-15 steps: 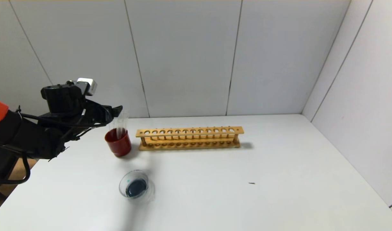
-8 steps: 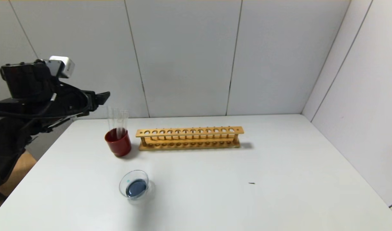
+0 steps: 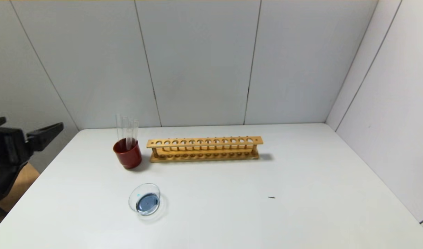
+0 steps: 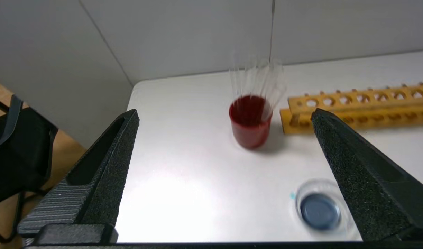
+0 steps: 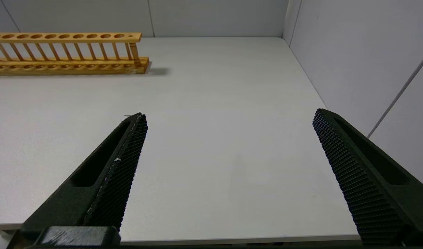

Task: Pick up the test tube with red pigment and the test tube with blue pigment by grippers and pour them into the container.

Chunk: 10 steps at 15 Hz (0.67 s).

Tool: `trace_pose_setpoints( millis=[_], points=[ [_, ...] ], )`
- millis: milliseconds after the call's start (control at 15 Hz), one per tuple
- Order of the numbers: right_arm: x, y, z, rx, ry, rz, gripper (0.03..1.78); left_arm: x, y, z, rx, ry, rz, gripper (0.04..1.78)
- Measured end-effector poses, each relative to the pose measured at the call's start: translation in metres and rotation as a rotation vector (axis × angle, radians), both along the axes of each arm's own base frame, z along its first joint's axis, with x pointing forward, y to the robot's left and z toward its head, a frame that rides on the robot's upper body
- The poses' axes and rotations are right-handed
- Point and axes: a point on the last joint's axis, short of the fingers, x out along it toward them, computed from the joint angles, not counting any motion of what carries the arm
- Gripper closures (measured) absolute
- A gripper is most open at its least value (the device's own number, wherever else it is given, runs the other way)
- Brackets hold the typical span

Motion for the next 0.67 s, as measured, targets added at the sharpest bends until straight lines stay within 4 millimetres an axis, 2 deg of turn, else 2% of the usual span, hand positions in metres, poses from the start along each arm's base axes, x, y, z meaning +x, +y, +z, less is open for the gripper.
trace_pose_setpoints(
  millis=[133,333,467,667],
  points=[
    [0.000,0.000,0.000,0.000,0.000,0.000,0.06,-0.047,0.002,-0.015,0.009,0.006,0.010,0.07],
    [0.000,0.000,0.000,0.000,0.000,0.000,0.06,-0.099,0.002,-0.048,0.013,-0.018,-0.011,0.07],
    [0.000,0.000,0.000,0.000,0.000,0.000,0.06,-0.123,0.000,-0.065,0.008,-0.052,-0.067,0.07],
    [0.000,0.000,0.000,0.000,0.000,0.000,0.06,-0.147,-0.002,-0.092,-0.021,-0.048,-0.142,0.07]
  ],
)
